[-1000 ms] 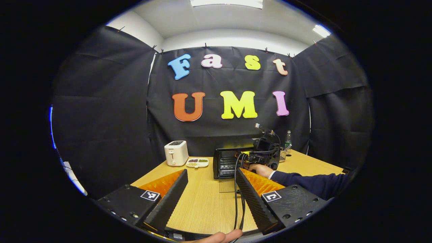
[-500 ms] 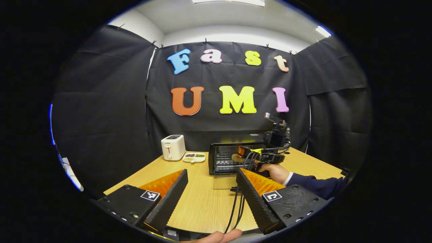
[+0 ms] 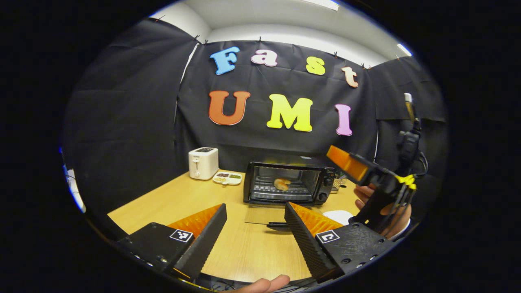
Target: Open the electric oven with the left hand, put the food in, and close the electric oven.
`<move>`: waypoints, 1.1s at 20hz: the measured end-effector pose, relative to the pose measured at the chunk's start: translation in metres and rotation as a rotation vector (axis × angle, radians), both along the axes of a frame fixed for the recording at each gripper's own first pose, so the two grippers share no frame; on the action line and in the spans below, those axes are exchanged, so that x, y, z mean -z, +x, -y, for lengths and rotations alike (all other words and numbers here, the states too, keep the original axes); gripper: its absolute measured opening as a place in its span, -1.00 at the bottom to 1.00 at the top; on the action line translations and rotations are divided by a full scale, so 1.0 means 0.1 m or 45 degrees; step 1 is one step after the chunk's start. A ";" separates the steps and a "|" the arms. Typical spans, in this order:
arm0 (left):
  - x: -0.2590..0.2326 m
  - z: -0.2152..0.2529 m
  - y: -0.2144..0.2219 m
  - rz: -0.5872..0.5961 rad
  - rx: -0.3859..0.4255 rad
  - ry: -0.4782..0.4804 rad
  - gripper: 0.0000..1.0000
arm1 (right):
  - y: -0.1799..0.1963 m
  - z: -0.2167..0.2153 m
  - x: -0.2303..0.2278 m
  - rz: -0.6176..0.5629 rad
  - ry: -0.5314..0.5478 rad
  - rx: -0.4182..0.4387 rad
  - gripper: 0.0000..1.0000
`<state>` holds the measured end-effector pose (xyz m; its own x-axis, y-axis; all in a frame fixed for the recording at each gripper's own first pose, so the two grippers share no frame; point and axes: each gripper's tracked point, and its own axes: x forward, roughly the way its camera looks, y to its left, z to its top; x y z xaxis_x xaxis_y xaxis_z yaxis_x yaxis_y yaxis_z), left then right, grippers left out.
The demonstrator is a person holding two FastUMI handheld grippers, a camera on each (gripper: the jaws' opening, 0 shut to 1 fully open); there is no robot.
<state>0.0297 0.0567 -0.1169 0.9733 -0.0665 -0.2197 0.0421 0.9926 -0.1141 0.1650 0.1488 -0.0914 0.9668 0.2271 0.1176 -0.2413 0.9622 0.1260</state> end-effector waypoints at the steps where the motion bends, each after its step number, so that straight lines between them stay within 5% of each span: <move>1: 0.04 0.03 0.05 -0.008 0.017 -0.030 0.88 | -0.12 0.13 -0.21 0.048 0.003 0.022 0.83; 6: 0.43 0.17 0.40 -0.110 0.032 0.054 0.88 | -0.48 0.81 -0.40 -0.003 -0.068 0.171 0.94; 10: 0.71 0.48 0.57 -0.180 0.105 0.134 0.89 | -0.73 1.08 -0.36 -0.177 -0.109 0.121 0.94; 14: 0.98 0.81 0.67 -0.266 0.182 0.142 0.89 | -1.01 1.57 -0.57 -0.127 -0.181 0.266 0.95; 19: 1.32 0.95 0.73 -0.386 0.186 0.155 0.89 | -1.29 1.87 -0.65 -0.109 -0.198 0.330 1.00; 22: 1.44 1.03 0.79 -0.412 0.193 0.174 0.89 | -1.35 1.98 -0.61 -0.107 -0.190 0.339 0.86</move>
<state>0.1082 -0.0465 -0.2609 0.8336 -0.1533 -0.5306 0.1729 0.9849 -0.0128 0.0295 -0.0489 -0.0301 0.9995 -0.0262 0.0192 0.0264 0.9996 -0.0128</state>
